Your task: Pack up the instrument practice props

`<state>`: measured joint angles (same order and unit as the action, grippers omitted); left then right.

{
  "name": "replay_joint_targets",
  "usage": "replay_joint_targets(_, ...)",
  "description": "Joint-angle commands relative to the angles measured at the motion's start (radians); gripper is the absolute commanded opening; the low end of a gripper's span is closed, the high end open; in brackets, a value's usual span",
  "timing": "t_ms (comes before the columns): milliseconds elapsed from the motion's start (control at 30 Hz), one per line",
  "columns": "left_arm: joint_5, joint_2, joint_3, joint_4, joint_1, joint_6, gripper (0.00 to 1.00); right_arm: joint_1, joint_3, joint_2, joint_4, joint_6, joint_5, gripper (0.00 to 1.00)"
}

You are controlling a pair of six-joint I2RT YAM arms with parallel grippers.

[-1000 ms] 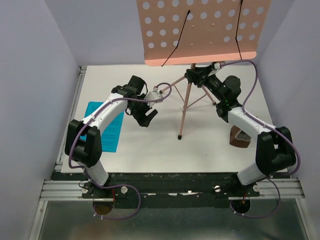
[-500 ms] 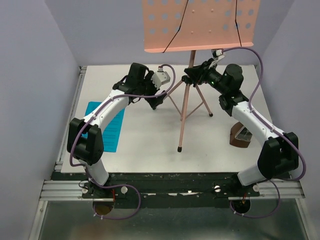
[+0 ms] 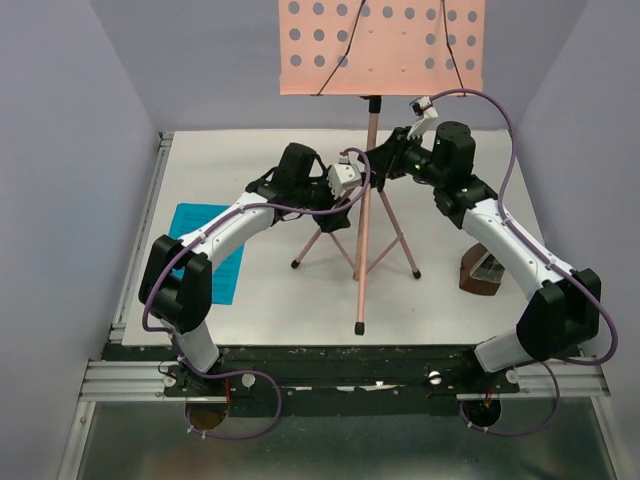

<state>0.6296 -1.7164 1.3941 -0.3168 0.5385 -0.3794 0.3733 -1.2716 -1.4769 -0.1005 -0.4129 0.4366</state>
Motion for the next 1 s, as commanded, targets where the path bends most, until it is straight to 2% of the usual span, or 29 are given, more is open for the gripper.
replay_joint_targets(0,0.025,0.047,-0.04,-0.024,0.014,0.017,0.64,0.03,-0.129,0.047,-0.099,-0.056,-0.03,0.0)
replay_joint_targets(133,0.038,0.142,-0.09,-0.108,0.012,-0.022,0.34,0.03,-0.132,0.018,-0.009,-0.073,-0.125,0.0)
replay_joint_targets(267,0.081,0.212,-0.161,-0.197,0.012,-0.067,0.17,0.032,-0.1,-0.028,0.007,-0.099,-0.124,0.0)
replay_joint_targets(333,0.081,0.216,-0.182,-0.22,0.008,-0.065,0.0,0.044,-0.088,-0.058,0.005,-0.095,-0.127,0.0)
replay_joint_targets(500,0.104,0.21,-0.221,-0.186,0.002,-0.01,0.0,0.055,-0.058,-0.135,0.016,-0.107,-0.119,0.0)
replay_joint_targets(667,0.107,0.163,-0.221,-0.11,0.002,0.106,0.0,0.061,-0.035,-0.198,0.025,-0.113,-0.127,0.0)
replay_joint_targets(967,-0.016,0.057,-0.205,0.015,0.001,0.321,0.0,0.111,0.018,-0.284,0.056,-0.15,-0.111,0.0)
